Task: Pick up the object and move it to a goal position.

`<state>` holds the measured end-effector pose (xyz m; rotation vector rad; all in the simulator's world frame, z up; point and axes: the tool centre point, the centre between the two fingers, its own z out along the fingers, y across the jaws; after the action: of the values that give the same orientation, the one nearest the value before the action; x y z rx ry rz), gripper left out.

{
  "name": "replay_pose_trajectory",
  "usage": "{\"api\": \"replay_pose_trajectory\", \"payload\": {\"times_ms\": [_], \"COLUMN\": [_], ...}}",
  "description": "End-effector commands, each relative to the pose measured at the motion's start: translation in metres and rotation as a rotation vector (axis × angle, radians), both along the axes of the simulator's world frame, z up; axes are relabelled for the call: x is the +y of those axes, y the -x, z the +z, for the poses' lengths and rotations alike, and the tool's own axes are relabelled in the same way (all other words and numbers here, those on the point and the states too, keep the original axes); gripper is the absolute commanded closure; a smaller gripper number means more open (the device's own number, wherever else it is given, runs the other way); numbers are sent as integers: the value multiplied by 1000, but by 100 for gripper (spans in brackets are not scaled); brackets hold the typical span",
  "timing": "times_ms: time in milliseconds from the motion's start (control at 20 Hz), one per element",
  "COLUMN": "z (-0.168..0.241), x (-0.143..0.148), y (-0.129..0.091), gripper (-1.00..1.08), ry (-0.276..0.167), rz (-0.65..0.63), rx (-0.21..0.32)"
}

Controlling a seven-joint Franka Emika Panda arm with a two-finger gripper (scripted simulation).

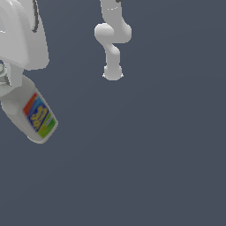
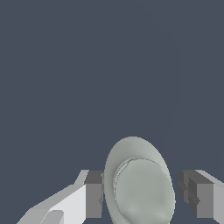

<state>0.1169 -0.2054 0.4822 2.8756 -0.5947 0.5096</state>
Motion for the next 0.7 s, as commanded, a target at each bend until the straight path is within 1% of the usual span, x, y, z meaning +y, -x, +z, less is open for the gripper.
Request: {"api": "replay_pose_trajectory", "payload": {"times_ms": [0, 300, 650], "z": [12, 17, 19], "x": [-2, -5, -7], "y": [-6, -17, -23], "gripper": [108, 108, 108], "ry": [4, 4, 4], "rz": [0, 0, 0], "rx": [-15, -15, -15]}}
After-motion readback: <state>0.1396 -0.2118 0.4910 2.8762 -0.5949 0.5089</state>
